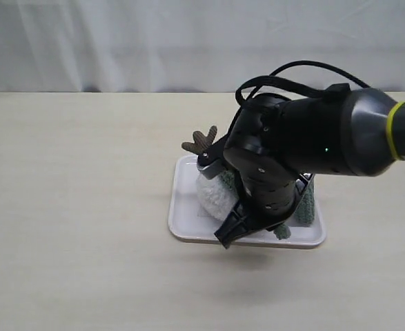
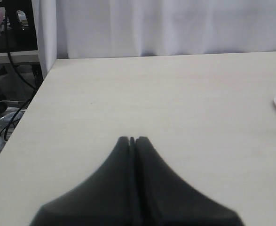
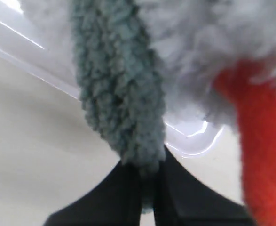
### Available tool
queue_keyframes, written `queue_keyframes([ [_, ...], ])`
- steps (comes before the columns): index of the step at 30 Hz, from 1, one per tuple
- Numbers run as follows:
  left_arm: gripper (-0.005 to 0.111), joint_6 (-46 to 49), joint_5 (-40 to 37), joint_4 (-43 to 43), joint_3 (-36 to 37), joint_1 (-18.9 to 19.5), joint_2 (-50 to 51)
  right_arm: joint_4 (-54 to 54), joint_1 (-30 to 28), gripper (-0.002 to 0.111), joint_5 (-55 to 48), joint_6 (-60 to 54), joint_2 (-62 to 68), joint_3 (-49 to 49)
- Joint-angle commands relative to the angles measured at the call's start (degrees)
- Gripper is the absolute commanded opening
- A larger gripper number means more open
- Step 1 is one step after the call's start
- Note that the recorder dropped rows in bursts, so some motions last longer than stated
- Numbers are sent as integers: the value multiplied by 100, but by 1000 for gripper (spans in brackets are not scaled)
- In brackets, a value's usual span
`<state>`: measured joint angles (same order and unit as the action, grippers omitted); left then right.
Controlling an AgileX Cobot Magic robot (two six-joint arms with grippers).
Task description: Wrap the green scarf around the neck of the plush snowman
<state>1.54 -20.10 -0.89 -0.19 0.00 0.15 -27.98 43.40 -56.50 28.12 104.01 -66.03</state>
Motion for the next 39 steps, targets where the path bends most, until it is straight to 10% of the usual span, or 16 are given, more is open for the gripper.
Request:
queue_keyframes([
  [1,0,-11,95,6,19,0,-15,-371,5,4,-35,108,38,374],
  [12,0,-11,71,6,19,0,-15,-557,5,5,412,201,209,478],
  [23,0,-11,71,6,19,0,-15,745,5,38,-13,-624,-253,201],
  [34,0,-11,92,6,19,0,-15,1498,5,37,-484,-1077,-857,-489],
  [39,0,-11,92,6,19,0,-15,1299,199,14,564,-1077,-907,-827],
])
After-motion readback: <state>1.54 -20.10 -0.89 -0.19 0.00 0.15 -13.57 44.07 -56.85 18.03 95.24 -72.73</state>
